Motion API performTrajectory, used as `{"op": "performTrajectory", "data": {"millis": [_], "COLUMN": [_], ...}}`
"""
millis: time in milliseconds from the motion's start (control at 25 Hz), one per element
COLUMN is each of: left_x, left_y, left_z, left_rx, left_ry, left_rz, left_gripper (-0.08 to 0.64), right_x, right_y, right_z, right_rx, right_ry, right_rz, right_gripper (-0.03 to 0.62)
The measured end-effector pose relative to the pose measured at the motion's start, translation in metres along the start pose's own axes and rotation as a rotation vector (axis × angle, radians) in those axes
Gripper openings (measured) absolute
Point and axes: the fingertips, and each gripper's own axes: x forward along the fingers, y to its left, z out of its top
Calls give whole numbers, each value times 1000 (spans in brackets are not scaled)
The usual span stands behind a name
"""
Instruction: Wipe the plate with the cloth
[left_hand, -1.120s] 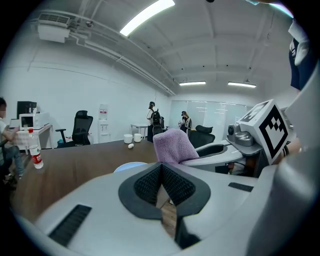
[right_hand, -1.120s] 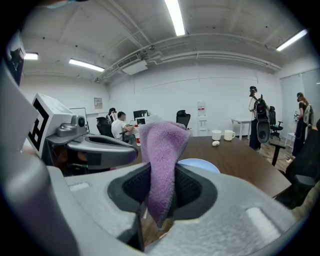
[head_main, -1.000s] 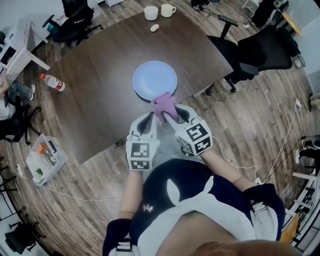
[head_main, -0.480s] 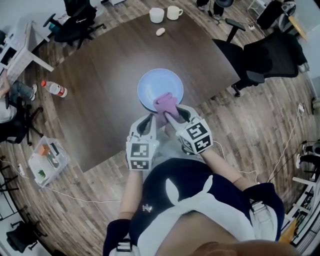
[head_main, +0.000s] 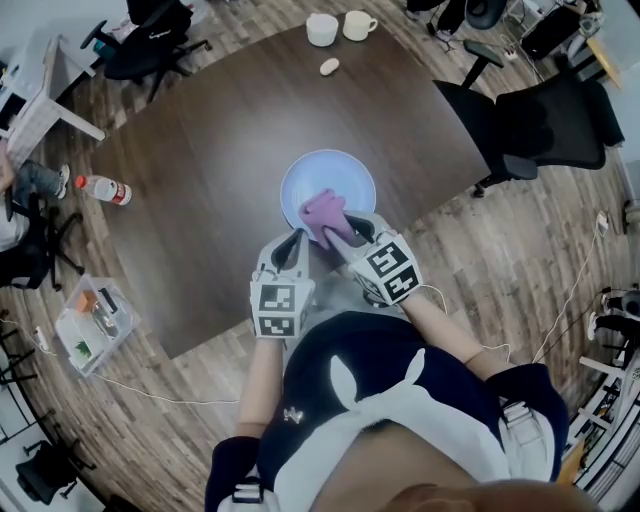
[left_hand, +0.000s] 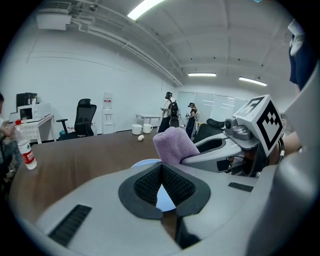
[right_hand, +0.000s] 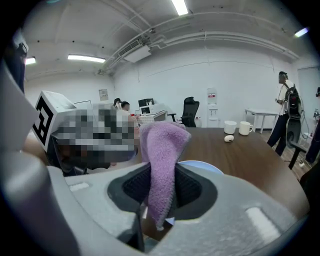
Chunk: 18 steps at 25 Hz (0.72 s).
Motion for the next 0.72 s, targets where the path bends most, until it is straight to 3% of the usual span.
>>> {"op": "performTrajectory", "data": {"millis": [720], "left_x": [65], "left_y": [57], "left_z": [-8], "left_rx": [-4], "left_ry": [122], "left_rz": [5], "left_gripper": [5], "right_x": [85], "right_y": [-50], "right_z": [-17], "right_rx": [-26], "right_ry": [159], "right_rz": [57], "right_gripper": [127]}}
